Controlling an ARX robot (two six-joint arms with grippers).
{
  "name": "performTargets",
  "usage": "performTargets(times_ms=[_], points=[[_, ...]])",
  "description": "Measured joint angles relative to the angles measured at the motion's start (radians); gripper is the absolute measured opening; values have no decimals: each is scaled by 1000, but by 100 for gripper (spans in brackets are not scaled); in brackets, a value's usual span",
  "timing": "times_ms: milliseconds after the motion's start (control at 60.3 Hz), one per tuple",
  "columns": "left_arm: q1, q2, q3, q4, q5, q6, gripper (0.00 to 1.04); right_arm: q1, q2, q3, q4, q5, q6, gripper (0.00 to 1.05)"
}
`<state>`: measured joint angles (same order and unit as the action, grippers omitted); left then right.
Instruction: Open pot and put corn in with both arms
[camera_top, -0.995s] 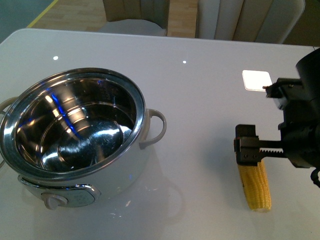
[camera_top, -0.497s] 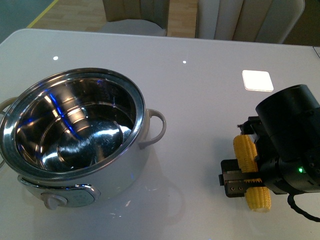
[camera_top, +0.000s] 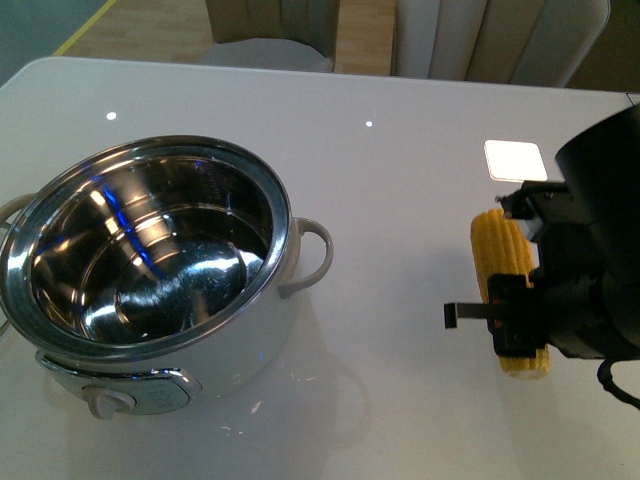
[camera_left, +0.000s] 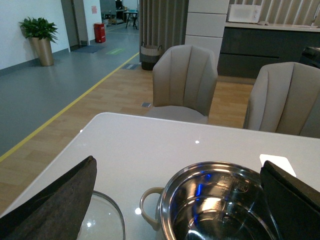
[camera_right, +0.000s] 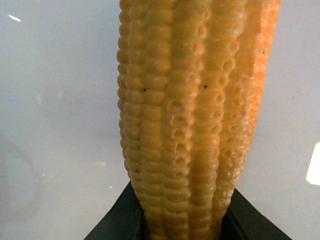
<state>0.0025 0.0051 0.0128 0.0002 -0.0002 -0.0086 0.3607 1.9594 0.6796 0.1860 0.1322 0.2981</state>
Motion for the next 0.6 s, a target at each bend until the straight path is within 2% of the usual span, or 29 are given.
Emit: performTargets(times_ms=[298,415,597], points=[[0,0,0,0,0,0,98,87,-265,68,-39,-156,147,20],[0,0,0,0,0,0,98,133,-257,137,-37,-206,227,19],[0,0,0,0,0,0,98,203,-178,252,-51,-230,292,18]])
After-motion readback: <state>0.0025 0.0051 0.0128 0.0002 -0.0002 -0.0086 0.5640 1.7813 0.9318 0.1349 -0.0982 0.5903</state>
